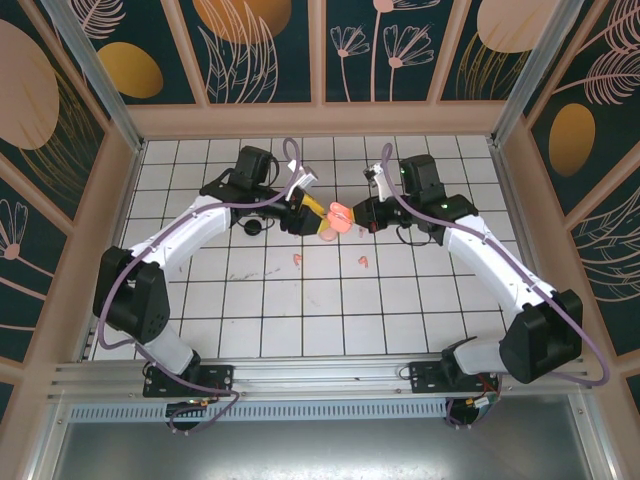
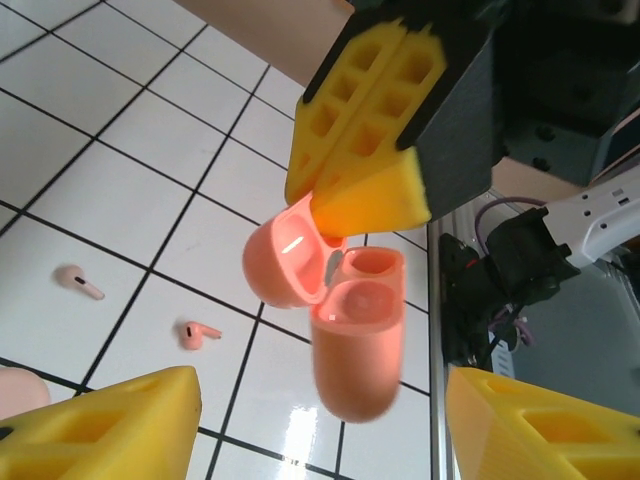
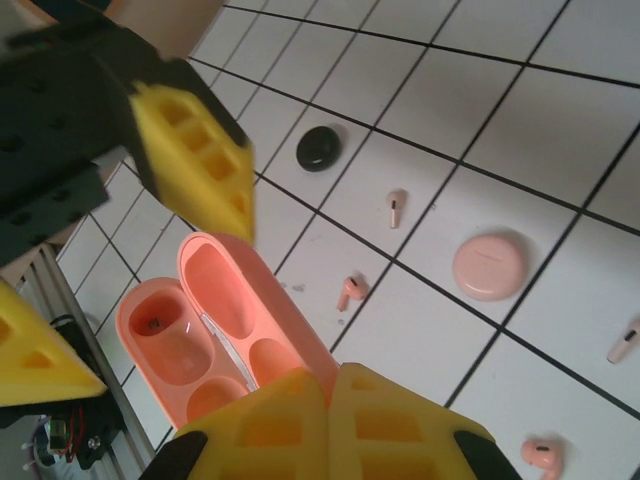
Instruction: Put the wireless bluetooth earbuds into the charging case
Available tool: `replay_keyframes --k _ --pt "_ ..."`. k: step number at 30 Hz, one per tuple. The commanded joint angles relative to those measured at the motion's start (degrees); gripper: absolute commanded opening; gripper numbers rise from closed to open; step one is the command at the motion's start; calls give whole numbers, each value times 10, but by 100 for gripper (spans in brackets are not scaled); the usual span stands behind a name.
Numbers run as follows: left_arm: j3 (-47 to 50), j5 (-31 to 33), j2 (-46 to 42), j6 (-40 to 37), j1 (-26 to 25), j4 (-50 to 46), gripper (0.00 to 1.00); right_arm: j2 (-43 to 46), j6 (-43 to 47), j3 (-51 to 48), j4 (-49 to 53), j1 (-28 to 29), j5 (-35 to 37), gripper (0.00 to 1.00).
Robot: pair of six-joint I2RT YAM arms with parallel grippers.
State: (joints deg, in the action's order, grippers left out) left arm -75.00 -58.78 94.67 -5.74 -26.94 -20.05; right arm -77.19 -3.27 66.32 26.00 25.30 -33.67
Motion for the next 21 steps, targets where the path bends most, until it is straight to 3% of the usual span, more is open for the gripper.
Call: replay_keyframes --k 1,8,14,21 --pt "-17 -39 8 -21 2 -18 65 -11 11 28 2 13 -19 0" --pt "-13 -49 7 -22 2 -13 64 -28 13 40 6 30 -8 0" --pt "-5 -59 7 -21 2 -6 57 -29 11 39 3 32 -3 0" --pt "2 -68 4 -26 2 -9 58 -32 7 40 0 32 1 0"
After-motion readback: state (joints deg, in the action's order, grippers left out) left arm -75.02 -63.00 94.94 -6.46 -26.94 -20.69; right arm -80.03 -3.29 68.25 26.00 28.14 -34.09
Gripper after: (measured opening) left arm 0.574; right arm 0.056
